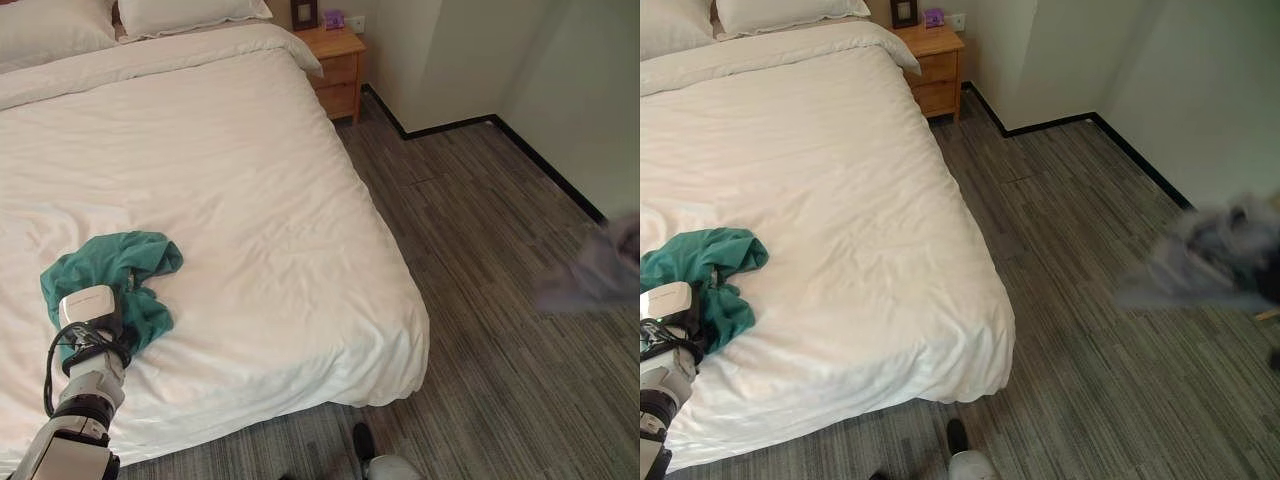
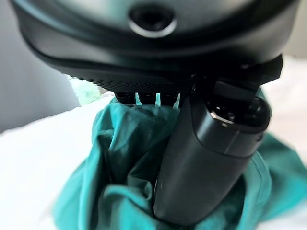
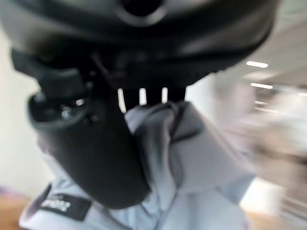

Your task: Pick up bed clothes into laundry basket.

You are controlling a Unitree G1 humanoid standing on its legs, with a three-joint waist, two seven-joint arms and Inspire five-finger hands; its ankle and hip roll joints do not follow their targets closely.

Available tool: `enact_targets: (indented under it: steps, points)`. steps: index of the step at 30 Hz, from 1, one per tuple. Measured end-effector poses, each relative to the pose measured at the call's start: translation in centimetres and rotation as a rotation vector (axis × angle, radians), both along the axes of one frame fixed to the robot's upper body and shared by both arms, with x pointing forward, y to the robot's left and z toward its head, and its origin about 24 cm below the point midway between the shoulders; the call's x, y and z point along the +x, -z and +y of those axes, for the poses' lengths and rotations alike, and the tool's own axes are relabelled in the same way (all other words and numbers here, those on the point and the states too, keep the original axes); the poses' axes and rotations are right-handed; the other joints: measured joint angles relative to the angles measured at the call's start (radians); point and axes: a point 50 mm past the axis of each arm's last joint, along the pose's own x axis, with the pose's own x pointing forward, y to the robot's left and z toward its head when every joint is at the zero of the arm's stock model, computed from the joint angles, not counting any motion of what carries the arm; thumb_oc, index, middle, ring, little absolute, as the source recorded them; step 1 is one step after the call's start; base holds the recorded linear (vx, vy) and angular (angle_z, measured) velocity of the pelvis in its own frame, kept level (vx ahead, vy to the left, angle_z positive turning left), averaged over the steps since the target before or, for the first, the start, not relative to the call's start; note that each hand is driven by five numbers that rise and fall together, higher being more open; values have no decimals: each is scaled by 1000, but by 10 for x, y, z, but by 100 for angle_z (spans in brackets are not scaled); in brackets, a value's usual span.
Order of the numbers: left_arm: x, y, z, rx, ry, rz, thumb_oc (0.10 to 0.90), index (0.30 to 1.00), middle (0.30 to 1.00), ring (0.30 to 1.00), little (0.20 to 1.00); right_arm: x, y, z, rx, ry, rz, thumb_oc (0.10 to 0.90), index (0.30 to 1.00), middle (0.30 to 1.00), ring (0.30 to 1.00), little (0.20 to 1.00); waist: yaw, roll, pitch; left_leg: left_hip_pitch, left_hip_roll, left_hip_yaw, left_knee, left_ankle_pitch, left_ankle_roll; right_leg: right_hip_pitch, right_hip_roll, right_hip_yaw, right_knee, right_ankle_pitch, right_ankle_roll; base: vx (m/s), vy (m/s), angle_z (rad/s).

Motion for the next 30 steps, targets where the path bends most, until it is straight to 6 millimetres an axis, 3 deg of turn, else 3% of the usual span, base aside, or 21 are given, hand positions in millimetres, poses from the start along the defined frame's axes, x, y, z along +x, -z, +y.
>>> enact_targets:
  steps: [2,3,6,7,9,12,13,15,16,17,18,19,20,22,23,24,25,26,28,30]
  points:
    - [-6,-13,16,67,-5,25,800,900,900,900,900,-28,35,-20,84,149,124,400,300,300,300,300,8,-8,2,-12,3,18,0,-9,5,-22,3,15,0,1,6,-34,22,-31]
    - [-13,-21,28,102,-36,41,400,300,300,300,300,-48,51,-27,146,258,171,400,300,300,300,300,-4,-11,4,-22,2,28,0,-10,6,-38,2,17,-1,6,11,-55,10,-28]
    - [-36,-43,62,186,-137,93,400,300,300,300,300,-80,90,-29,320,432,157,400,300,300,300,300,-5,-36,14,-31,9,81,-3,-11,6,-75,3,18,-7,7,20,-27,28,-57]
    - [-47,-43,71,174,-192,118,400,300,300,300,300,-86,99,-25,373,461,146,400,300,300,300,300,-11,-40,13,-30,11,103,-5,-12,6,-85,-4,-19,-7,10,23,93,110,-57]
    - [-54,-44,77,148,-237,124,400,300,300,300,300,-91,106,-21,428,480,118,400,300,300,300,300,-29,-44,10,-24,5,119,-1,-20,0,-94,-2,-15,-2,31,26,84,122,-42]
    - [-40,-58,73,130,-201,44,400,300,300,300,300,-90,108,-19,472,472,83,400,300,300,300,300,-51,-42,9,-15,-4,138,-1,-24,0,-96,-5,-5,0,51,5,-47,76,-23]
    - [-13,-81,56,137,-87,-82,400,300,300,300,300,-86,110,-13,488,445,56,400,300,300,300,300,-44,-46,11,-14,-9,143,0,-23,1,-99,-9,6,1,67,-12,-82,23,-16]
    - [17,-108,24,151,86,-230,400,300,300,300,300,-75,116,-1,511,400,9,400,300,300,300,300,-38,-47,11,-9,-15,144,0,-23,3,-96,-13,5,1,74,-6,-89,26,-9]
    - [35,-134,-12,141,256,-396,400,300,300,300,300,-61,120,13,535,334,-28,400,300,300,300,300,-35,-53,18,-3,-19,154,0,-23,4,-95,-17,4,1,82,-5,-85,19,-11]
    - [41,-144,-28,144,335,-465,400,300,300,300,300,-52,123,20,547,293,-33,400,300,300,300,300,-35,-55,20,1,-22,157,0,-24,6,-93,-17,7,1,83,-6,-121,14,-19]
    - [54,-155,-65,86,452,-613,400,300,300,300,300,-30,122,33,543,193,-32,400,300,300,300,300,-38,-48,24,12,-24,167,1,-27,10,-89,-19,-14,2,101,7,-180,10,-17]
    - [60,-159,-85,41,501,-684,400,300,300,300,300,-18,120,41,540,137,-36,400,300,300,300,300,-39,-42,27,16,-24,171,1,-28,11,-89,-18,-31,2,112,19,-221,48,-26]
    - [67,-170,-117,-10,620,-777,400,300,300,300,300,7,113,57,522,11,-47,400,300,300,300,300,-49,-38,38,22,-33,182,3,-34,21,-90,-19,-55,2,121,29,-155,42,-27]
    - [70,-183,-146,-55,739,-852,400,300,300,300,300,27,103,71,496,-93,-81,400,300,300,300,300,-47,-35,55,20,-42,197,4,-42,36,-99,-40,-102,0,93,84,-295,137,-30]
    - [68,-183,-167,-126,804,-890,400,300,300,300,300,38,98,77,484,-120,-116,400,300,300,300,300,-41,-16,64,13,-26,224,20,-38,36,-98,-56,-265,-8,-16,109,-337,148,-57]
    - [64,-183,-184,-219,834,-942,400,300,300,300,300,38,96,78,474,-109,-135,400,300,300,300,300,-13,13,74,14,10,277,21,-39,49,-107,-81,-429,71,-62,84,-234,85,-74]
    - [60,-178,-198,-301,860,-974,400,300,300,300,300,38,95,79,463,-112,-129,400,300,300,300,300,11,31,77,25,27,304,15,-36,45,-120,-104,-501,171,-75,63,-154,47,-89]
    - [51,-167,-225,-409,945,-977,400,300,300,300,300,36,95,83,441,-131,-101,400,300,300,300,300,35,34,75,49,44,331,17,-35,37,-116,-167,-543,378,-102,53,-238,69,-59]
    - [46,-156,-239,-471,1003,-944,400,300,300,300,300,37,91,87,406,-161,-90,400,300,300,300,300,41,3,60,74,45,348,38,-42,22,-86,-243,-546,509,-166,43,-210,20,-58]
    - [45,-144,-236,-504,992,-884,400,300,300,300,300,54,80,97,372,-222,-136,400,300,300,300,300,58,-26,55,58,98,382,184,-64,31,-61,-186,-526,433,-155,-35,-295,-78,-127]
